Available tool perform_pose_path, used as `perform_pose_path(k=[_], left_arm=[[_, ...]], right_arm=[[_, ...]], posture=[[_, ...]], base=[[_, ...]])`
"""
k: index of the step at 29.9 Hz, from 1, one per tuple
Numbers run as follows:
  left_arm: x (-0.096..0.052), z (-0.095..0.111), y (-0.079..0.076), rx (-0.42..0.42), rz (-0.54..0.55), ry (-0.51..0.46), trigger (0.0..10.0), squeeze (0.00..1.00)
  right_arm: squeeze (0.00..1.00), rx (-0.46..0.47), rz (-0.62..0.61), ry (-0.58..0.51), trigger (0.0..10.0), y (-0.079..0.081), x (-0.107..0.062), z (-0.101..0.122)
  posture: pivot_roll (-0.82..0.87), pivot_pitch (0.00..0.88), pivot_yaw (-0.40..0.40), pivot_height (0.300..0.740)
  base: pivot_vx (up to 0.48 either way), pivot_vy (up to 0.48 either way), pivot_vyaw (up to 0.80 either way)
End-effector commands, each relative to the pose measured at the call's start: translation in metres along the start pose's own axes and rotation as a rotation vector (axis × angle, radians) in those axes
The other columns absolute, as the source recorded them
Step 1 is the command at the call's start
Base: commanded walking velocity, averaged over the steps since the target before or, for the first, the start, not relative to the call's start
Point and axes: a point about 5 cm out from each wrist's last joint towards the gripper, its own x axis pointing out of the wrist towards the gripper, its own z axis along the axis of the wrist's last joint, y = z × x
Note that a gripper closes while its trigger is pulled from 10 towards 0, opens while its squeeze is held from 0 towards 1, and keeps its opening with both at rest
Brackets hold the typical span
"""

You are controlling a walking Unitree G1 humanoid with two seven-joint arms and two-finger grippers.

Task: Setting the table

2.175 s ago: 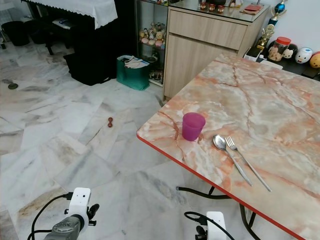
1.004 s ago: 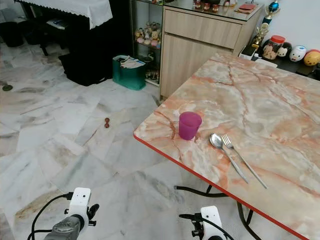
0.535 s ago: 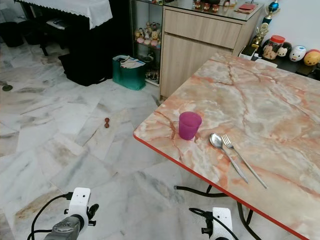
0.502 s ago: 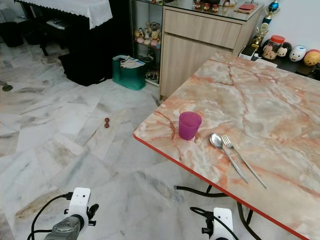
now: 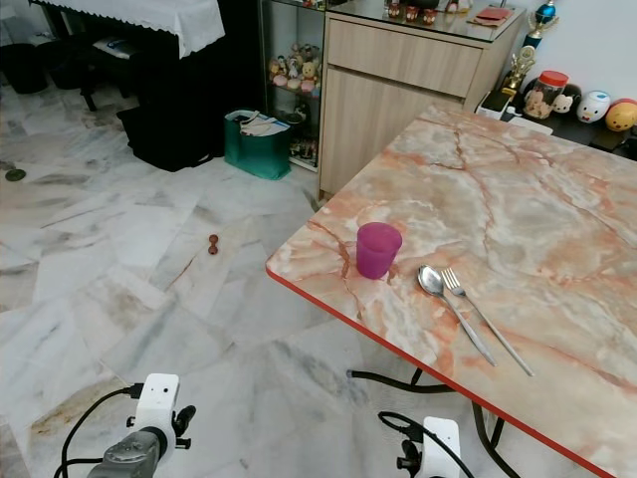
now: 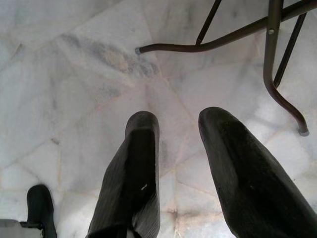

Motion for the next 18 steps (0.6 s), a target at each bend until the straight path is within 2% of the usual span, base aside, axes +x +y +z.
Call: perform_pose_path(k=[1,6,18], left_arm=[[-0.0007,-0.0043,0.0021,-0.01,0.012,0.022,10.0,0.0],[-0.0012,-0.0064,0.0024,-0.008,0.01,0.03,10.0,0.0],[-0.0017,-0.0081,0.0023,-0.017,0.003,0.033,10.0,0.0]], right_arm=[[0.0,-0.023,0.002,0.022,10.0,-0.0028,-0.0005,-0.0022],[0.0,-0.029,-0.006,0.067,10.0,-0.0025,-0.0008,-0.0069],[0.0,0.051,-0.029,0.064,10.0,-0.0028,-0.002,-0.0102]], posture=[[0.06,0.0,-0.06,0.74],[0.07,0.0,-0.062,0.74],[0.08,0.0,-0.064,0.74]], base=[[0.0,0.0,0.0],[0.0,0.0,0.0],[0.0,0.0,0.0]])
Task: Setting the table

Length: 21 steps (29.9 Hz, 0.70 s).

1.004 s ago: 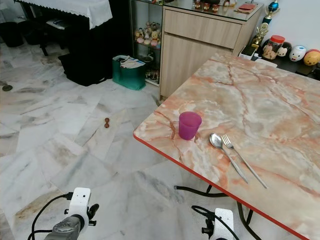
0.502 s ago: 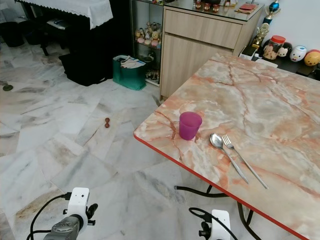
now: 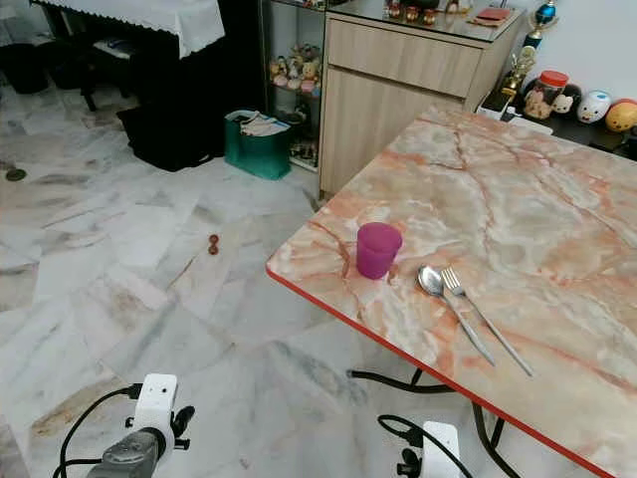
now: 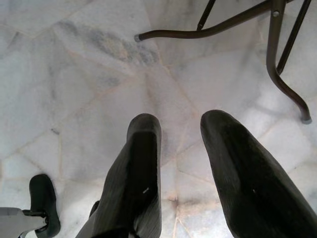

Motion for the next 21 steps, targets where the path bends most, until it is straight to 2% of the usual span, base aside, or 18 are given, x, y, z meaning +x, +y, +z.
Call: perform_pose_path(k=[1,11,21], left_arm=[[-0.0014,-0.007,0.0019,-0.015,0.004,0.029,10.0,0.0],[-0.0013,-0.0071,0.0003,-0.019,0.001,0.031,10.0,0.0],[-0.0014,-0.0077,0.0001,-0.023,0.001,0.034,10.0,0.0]], right_arm=[[0.0,0.024,-0.015,0.012,10.0,-0.0023,-0.0012,-0.0041],[0.0,0.042,-0.03,0.023,10.0,-0.0035,-0.0011,-0.0046],[0.0,0.059,-0.038,0.027,10.0,-0.0039,-0.001,-0.0047]], posture=[[0.08,0.0,-0.064,0.74],[0.08,0.0,-0.066,0.74],[0.08,0.0,-0.064,0.74]], base=[[0.0,0.0,0.0],[0.0,0.0,0.0],[-0.27,0.0,0.0]])
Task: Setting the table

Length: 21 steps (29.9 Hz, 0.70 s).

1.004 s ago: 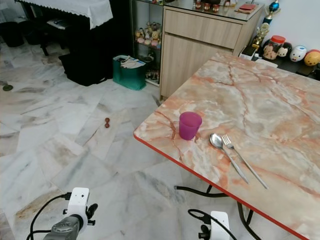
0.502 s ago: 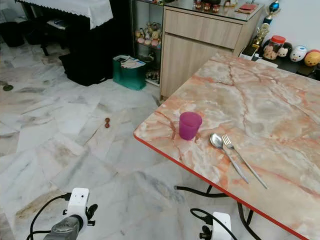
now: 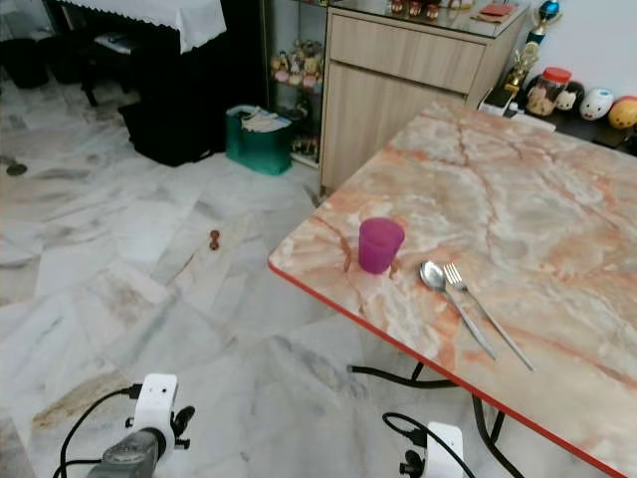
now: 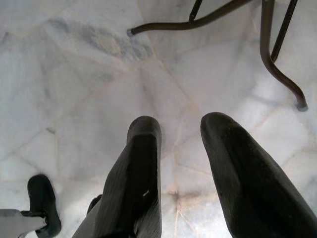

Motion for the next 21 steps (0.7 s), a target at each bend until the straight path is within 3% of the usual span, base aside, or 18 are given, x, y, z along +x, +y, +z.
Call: perform_pose_path(k=[1,11,21], left_arm=[[-0.0015,-0.0077,0.0005,-0.017,0.002,0.033,10.0,0.0],[-0.0013,-0.0072,0.0004,-0.016,0.002,0.032,10.0,0.0],[-0.0012,-0.0073,-0.001,-0.003,0.004,0.035,10.0,0.0]], right_arm=[[0.0,0.015,-0.01,0.017,10.0,-0.0017,-0.0012,-0.0047],[0.0,0.013,-0.004,0.021,10.0,-0.0013,-0.001,-0.0047],[0.0,0.025,-0.01,0.016,10.0,-0.0015,-0.0012,-0.0047]], posture=[[0.08,0.0,-0.064,0.74],[0.08,0.0,-0.065,0.74],[0.08,0.0,-0.066,0.74]], base=[[-0.285,0.0,0.0],[-0.297,0.0,0.0],[0.0,0.0,0.0]])
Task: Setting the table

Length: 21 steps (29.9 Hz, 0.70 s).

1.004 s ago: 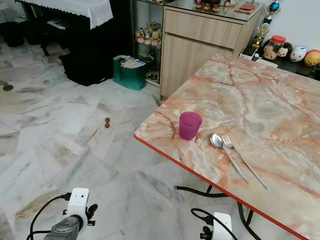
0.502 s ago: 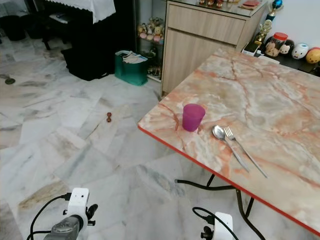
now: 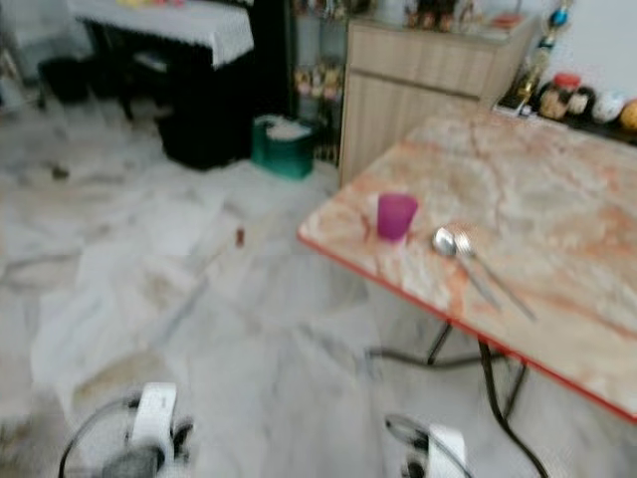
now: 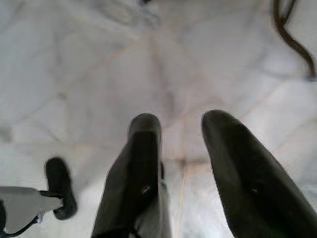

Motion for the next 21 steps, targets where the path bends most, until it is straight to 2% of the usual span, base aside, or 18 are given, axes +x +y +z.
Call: perform_pose_path(k=[1,11,14,21], left_arm=[[0.001,0.006,-0.002,0.002,-0.004,-0.017,10.0,0.0],[0.001,0.006,-0.004,0.003,-0.005,-0.019,10.0,0.0],[0.001,0.006,-0.004,0.005,-0.006,-0.019,10.0,0.0],[0.001,0.005,-0.004,0.009,-0.008,-0.018,10.0,0.0]], right_arm=[[0.0,0.01,-0.013,-0.016,10.0,-0.004,0.001,0.005],[0.0,-0.002,-0.003,-0.059,10.0,-0.004,0.0,0.009],[0.0,-0.084,0.011,-0.108,10.0,-0.003,0.0,0.014],[0.0,-0.092,0.012,-0.179,10.0,-0.003,-0.002,0.02]], posture=[[0.08,0.0,-0.066,0.74],[0.09,0.0,-0.067,0.74],[0.09,0.0,-0.068,0.74],[0.08,0.0,-0.066,0.74]], base=[[0.0,0.0,0.0],[0.0,0.0,0.0],[0.0,0.0,0.0],[0.0,0.0,0.0]])
